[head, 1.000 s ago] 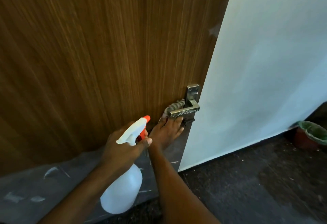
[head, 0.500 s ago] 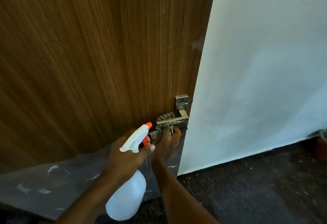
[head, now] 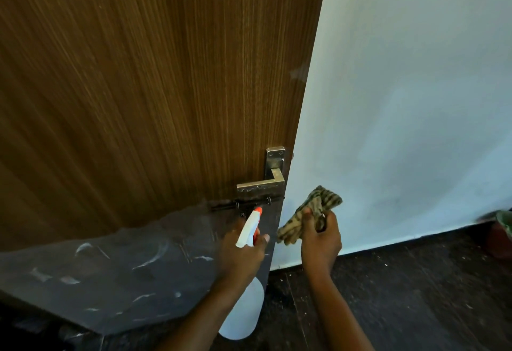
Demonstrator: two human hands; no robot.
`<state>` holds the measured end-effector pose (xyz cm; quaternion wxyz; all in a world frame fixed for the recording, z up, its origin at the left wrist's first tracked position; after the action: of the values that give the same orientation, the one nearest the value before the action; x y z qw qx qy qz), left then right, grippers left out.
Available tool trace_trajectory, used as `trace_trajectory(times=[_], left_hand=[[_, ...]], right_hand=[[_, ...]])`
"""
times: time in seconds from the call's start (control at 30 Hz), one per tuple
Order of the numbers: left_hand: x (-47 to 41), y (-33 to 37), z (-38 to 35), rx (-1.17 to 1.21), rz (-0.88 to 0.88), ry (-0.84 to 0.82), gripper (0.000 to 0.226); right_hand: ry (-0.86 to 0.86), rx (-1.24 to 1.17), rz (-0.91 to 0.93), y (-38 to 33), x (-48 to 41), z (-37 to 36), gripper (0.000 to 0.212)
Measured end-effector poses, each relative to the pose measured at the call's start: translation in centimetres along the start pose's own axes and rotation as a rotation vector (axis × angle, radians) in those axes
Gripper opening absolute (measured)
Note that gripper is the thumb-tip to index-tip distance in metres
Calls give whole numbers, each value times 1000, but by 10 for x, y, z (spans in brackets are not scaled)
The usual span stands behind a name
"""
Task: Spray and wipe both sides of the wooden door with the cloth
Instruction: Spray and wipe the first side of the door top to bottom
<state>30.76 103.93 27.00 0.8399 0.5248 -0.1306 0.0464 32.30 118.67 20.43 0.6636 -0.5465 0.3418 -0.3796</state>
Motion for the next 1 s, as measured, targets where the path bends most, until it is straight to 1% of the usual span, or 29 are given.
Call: trace_trajectory(times=[0.07, 0.17, 0.23, 0.33, 0.47, 0.57, 0.67, 0.7, 0.73, 0.77, 0.83, 0.9, 0.93, 1.0], left_hand=[[-1, -4, 1, 44, -3, 11, 38], [0, -9, 9, 96, -3, 36, 36], [1, -12, 16, 129, 15, 76, 36], [3, -15, 28, 160, 25, 154, 44], [6, -16, 36, 132, 11, 197, 52], [5, -17, 40, 145, -26, 199, 55], [6, -13, 41, 167, -16, 207, 58], [6, -12, 41, 175, -24, 211, 58], [7, -10, 39, 173, -25, 207, 56], [8, -9, 38, 179, -18, 203, 49], [12, -5, 36, 217, -16, 198, 32], [13, -2, 35, 255, -17, 205, 31], [15, -1, 36, 257, -23, 205, 31], [18, 2, 37, 269, -28, 202, 31]], right_hand=[[-32, -42, 17, -12, -4, -7, 23], [-77, -28, 74, -29, -3, -35, 40], [-53, 17, 134, -42, 4, -58, 43], [22, 37, 166, -48, 20, -78, 47], [-162, 106, 288, -39, 44, -96, 48], [-220, 96, 359, -38, 54, -109, 43], [-411, 133, 498, -33, 55, -104, 39], [-462, 139, 528, -31, 54, -100, 39], [-474, 127, 527, -29, 50, -94, 39], [-437, 116, 495, -28, 44, -89, 38], [-246, 75, 389, -28, 22, -73, 34], [-57, 38, 289, -28, -4, -56, 34], [-10, 43, 267, -30, -12, -52, 36], [5, 60, 288, -35, -13, -53, 42]])
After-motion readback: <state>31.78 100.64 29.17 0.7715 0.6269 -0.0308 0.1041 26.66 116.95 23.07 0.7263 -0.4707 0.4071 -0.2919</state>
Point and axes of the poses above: each hand's wrist, its own x-axis away from the middle knuckle, its own z-axis out of the back of the hand, y = z × x, the point moved 1 cm from there along -x, towards the middle knuckle, and after that the axes turned 1 degree about -y, right-handed, at the moved point
